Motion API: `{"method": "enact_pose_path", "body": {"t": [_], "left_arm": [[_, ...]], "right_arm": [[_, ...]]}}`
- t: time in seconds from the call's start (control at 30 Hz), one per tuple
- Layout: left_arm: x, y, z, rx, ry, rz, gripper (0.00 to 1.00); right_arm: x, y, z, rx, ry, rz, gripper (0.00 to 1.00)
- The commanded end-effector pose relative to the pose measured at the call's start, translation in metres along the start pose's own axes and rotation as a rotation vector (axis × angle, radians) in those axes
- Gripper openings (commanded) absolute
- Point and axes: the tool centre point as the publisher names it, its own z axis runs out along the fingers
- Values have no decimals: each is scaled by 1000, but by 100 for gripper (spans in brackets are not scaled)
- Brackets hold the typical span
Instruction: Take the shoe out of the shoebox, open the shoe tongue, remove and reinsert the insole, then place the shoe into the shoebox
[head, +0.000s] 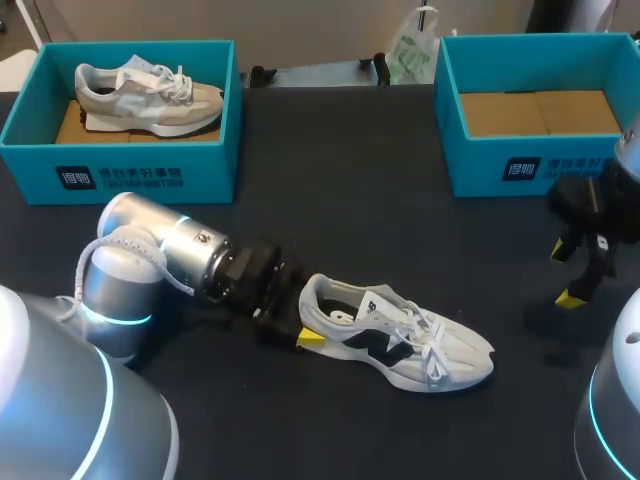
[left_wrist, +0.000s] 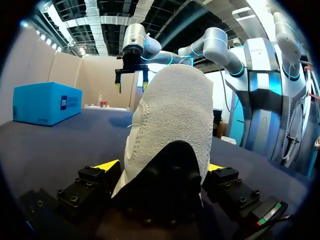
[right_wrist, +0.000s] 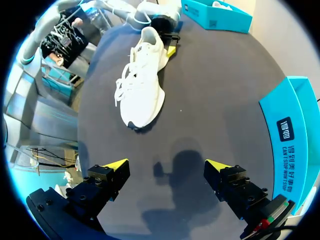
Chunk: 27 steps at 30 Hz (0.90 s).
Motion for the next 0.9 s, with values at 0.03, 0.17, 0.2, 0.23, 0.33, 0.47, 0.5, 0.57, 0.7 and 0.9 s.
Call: {"method": "enact_pose_path", "body": {"t": [0.03,0.17,0.2,0.23,0.33,0.47,0.5,0.57,0.7,0.9], "left_arm": [[3,0,5,-7,-21,-1,100],[4,0,7,-4,-25,-1,100],[4,0,8,-2,-26,-1,100],[3,0,9,-1,-26,-2,100],[3,-1,11,1,-23,0,100],[3,0,15,-3,-21,7,100],[4,0,15,-5,-29,11,100],[4,1,15,-4,-31,11,100],[4,3,15,-5,-45,11,27],[7,2,8,12,-87,21,0]], "right_arm": [[1,0,0,0,-1,0,100],[1,0,0,0,-1,0,100],[1,0,0,0,-1,0,100],[1,0,0,0,-1,0,100],[1,0,0,0,-1,0,100],[1,0,0,0,-1,0,100],[1,0,0,0,-1,0,100],[1,0,0,0,-1,0,100],[1,0,0,0,-1,0,100],[1,0,0,0,-1,0,100]]}}
